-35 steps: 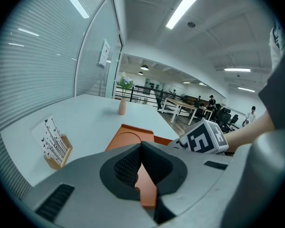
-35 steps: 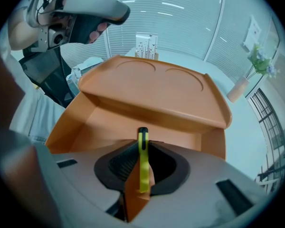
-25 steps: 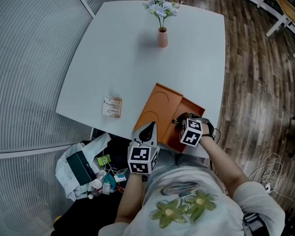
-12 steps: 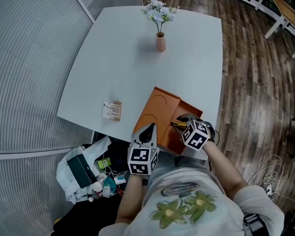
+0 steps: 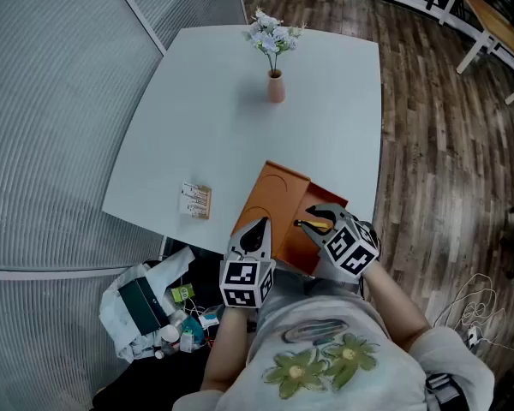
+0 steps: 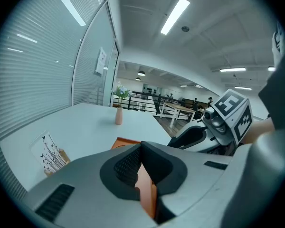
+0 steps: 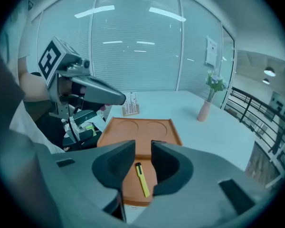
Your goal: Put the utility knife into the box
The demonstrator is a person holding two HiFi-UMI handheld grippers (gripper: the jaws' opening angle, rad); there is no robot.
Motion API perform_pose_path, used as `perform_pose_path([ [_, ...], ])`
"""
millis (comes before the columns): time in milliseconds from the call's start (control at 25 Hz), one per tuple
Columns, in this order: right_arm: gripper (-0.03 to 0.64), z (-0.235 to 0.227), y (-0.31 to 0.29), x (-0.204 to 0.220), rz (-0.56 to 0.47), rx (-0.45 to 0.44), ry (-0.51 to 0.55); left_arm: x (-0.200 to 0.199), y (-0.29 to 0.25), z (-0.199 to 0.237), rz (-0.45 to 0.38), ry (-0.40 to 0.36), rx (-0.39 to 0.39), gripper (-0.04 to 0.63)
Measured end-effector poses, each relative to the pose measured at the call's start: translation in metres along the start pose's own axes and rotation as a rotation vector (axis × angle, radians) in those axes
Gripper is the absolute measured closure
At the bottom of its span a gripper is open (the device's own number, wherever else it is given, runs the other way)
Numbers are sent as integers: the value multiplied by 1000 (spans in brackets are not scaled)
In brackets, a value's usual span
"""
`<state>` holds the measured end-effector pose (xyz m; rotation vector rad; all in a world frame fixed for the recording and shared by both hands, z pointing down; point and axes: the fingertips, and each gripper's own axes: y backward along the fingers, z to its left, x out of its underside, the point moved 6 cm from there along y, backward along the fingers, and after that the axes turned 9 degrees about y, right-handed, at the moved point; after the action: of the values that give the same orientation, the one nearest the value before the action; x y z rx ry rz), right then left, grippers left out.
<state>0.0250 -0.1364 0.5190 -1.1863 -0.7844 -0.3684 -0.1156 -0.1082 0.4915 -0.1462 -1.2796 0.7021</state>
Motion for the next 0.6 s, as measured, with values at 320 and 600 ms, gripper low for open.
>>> perform_pose_path([
  [320,611,1,38,-27,-130,102,-3,-4,2,-16,2,-33,34,594],
  [600,612,9,54,-35,-208,116,-37,-11,2,-31,-10,-58,66,594],
])
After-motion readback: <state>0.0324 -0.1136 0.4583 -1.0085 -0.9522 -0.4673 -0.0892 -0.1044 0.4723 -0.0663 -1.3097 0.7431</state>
